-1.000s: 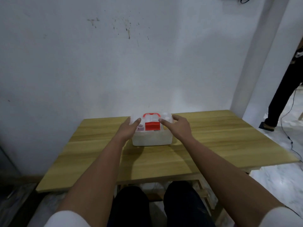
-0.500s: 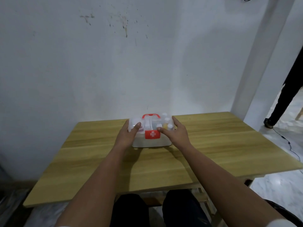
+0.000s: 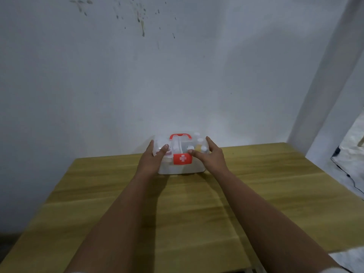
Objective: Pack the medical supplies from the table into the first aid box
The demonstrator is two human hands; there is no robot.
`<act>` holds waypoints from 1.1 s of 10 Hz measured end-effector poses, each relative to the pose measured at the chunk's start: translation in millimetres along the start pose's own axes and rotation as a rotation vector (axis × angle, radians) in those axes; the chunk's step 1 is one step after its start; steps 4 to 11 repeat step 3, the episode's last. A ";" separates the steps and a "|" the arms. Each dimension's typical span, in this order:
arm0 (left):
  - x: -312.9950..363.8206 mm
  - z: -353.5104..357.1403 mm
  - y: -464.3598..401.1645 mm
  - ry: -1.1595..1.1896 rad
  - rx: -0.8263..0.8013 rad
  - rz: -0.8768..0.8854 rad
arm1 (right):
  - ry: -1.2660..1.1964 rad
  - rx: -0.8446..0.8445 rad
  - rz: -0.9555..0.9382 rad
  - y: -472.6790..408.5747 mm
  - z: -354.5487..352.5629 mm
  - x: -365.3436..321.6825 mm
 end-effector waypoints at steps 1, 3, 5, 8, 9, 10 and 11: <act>-3.2 3.2 -19.8 -0.036 -0.007 0.011 | -0.021 -0.002 0.010 -19.9 1.0 7.3; 3.2 5.7 -19.5 -0.037 0.058 -0.002 | 0.046 -0.019 0.006 -19.4 0.5 1.8; 3.2 5.7 -19.5 -0.037 0.058 -0.002 | 0.046 -0.019 0.006 -19.4 0.5 1.8; 3.2 5.7 -19.5 -0.037 0.058 -0.002 | 0.046 -0.019 0.006 -19.4 0.5 1.8; 3.2 5.7 -19.5 -0.037 0.058 -0.002 | 0.046 -0.019 0.006 -19.4 0.5 1.8; 3.2 5.7 -19.5 -0.037 0.058 -0.002 | 0.046 -0.019 0.006 -19.4 0.5 1.8; 3.2 5.7 -19.5 -0.037 0.058 -0.002 | 0.046 -0.019 0.006 -19.4 0.5 1.8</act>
Point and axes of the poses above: each hand's wrist, its own y-axis away from the middle knuckle, its own z-axis out of the palm, x = y × z, the point moved 2 cm from there along -y, towards the middle knuckle, and after that the axes turned 10 degrees about -y, right-handed, at the moved point
